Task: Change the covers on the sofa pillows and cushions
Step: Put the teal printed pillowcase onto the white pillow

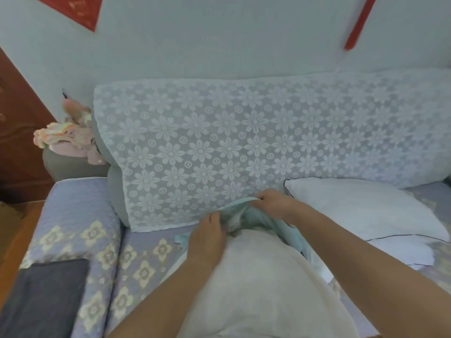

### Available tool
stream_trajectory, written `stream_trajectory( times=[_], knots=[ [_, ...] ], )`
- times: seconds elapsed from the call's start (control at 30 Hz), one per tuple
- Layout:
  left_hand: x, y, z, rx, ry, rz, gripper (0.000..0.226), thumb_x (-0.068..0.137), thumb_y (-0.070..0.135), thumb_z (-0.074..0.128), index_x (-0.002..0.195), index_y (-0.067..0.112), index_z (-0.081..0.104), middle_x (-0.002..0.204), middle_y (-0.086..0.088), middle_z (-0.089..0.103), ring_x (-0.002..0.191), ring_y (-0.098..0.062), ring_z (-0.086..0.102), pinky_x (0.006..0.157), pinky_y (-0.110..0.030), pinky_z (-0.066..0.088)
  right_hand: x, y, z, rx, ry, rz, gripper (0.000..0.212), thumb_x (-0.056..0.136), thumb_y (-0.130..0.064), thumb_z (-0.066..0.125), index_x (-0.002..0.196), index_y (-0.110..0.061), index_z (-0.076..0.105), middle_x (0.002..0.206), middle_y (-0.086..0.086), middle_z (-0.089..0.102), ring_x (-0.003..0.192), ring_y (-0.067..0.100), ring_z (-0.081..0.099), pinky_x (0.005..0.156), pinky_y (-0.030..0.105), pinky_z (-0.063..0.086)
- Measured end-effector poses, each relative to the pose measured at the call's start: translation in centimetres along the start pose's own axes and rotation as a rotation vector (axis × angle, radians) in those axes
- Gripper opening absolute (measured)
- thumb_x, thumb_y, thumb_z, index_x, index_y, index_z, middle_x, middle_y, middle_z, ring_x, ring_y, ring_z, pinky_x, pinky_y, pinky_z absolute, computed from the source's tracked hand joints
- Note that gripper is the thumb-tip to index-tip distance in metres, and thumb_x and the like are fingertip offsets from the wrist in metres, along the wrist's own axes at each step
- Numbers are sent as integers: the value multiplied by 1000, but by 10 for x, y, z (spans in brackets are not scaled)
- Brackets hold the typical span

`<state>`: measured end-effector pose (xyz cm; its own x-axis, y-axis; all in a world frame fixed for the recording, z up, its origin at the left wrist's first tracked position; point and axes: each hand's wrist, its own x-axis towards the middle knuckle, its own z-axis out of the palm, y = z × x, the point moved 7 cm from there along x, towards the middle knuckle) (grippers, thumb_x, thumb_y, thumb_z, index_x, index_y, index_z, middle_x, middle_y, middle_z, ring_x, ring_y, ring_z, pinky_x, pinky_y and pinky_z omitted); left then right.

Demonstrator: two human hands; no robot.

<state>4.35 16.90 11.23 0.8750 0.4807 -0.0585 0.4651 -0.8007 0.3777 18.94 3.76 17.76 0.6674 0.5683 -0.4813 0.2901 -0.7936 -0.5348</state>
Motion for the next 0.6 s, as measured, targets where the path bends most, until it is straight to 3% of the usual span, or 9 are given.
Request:
stream_trajectory(
  times=[0.1,0.17,0.23,0.27,0.37,0.43,0.5,0.53,0.6],
  knots=[
    [27,10,-1,104,-19,78,68,87,56,63,139,17,41,130,-5,50,119,-26,53,92,-40,50,0,12,-5,78,25,33,42,100,-48,49,90,-8,60,79,6,50,64,15,45,53,27,31],
    [33,24,-2,112,-28,77,77,78,68,63,134,19,42,125,-3,50,115,-25,53,88,-41,51,5,20,-4,231,-9,84,45,99,-53,48,107,-13,65,97,5,60,82,16,56,70,27,44],
    [35,36,0,139,-7,96,61,85,58,58,130,20,45,123,-2,51,112,-25,55,83,-40,50,8,26,-2,396,-49,121,58,95,-60,51,132,-17,60,132,-5,56,121,19,53,105,34,41],
    [36,36,2,153,-2,104,48,90,48,56,129,21,47,125,-2,53,112,-25,57,82,-39,49,8,27,-3,443,-46,127,62,93,-62,52,137,-19,57,143,-6,51,130,20,47,113,37,35],
    [37,14,1,165,1,65,28,100,27,46,126,22,56,125,-1,62,113,-24,62,89,-36,48,8,37,-12,450,24,132,55,100,-52,49,144,-18,51,152,-3,43,139,21,38,115,33,28],
    [37,6,-8,71,3,20,26,103,26,39,114,19,62,115,-4,67,106,-25,63,87,-35,46,11,43,-14,339,50,138,43,102,-44,48,131,-16,60,138,2,54,128,21,46,102,28,35],
    [37,14,-25,-144,15,-24,24,102,23,43,88,15,61,94,-8,68,92,-28,63,74,-36,41,7,30,-12,71,128,31,27,98,-40,52,104,-15,63,109,2,61,109,22,52,84,27,39],
    [38,22,-35,-248,29,-30,26,99,21,46,74,16,50,81,-7,64,82,-29,60,68,-37,37,4,17,-5,-84,169,-58,33,91,-44,55,108,-16,60,111,0,59,112,23,50,89,29,40],
    [39,42,-54,-307,75,23,34,94,22,52,64,20,38,66,0,52,70,-26,53,61,-37,35,-3,-8,32,-310,240,-259,70,76,-56,53,136,-18,50,133,0,50,127,25,42,108,39,34]
  ],
)
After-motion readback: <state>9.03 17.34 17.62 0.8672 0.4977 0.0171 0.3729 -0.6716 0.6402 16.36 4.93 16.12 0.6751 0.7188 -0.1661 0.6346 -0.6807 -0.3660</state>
